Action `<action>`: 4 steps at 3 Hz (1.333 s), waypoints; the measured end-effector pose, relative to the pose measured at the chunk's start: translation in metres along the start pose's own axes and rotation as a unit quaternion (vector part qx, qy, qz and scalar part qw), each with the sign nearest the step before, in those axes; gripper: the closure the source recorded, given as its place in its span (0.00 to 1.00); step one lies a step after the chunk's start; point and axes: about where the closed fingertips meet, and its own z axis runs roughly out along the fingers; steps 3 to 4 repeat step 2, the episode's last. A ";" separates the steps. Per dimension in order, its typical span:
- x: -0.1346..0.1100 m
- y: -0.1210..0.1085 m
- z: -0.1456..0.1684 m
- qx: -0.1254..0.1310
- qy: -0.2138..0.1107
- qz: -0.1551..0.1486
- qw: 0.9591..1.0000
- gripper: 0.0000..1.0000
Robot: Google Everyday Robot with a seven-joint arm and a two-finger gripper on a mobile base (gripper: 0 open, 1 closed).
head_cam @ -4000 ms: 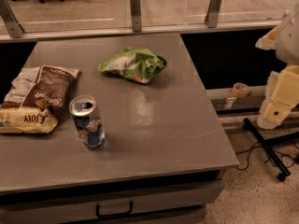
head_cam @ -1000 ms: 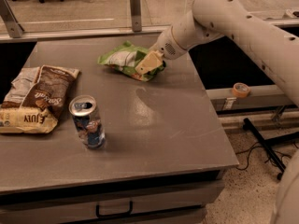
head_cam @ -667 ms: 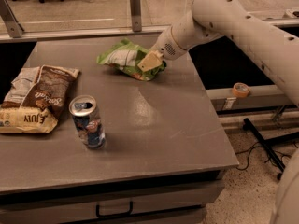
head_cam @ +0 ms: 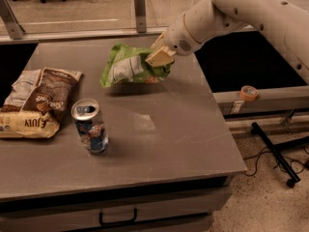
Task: Pick green rice chip bag
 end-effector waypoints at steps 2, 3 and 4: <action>-0.028 0.036 -0.046 -0.022 -0.004 -0.072 0.997 1.00; -0.028 0.036 -0.046 -0.022 -0.004 -0.072 0.997 1.00; -0.028 0.036 -0.046 -0.022 -0.004 -0.072 0.997 1.00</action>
Offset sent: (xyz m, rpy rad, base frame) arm -0.0411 -0.0028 0.0365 -0.0272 -0.0569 0.1033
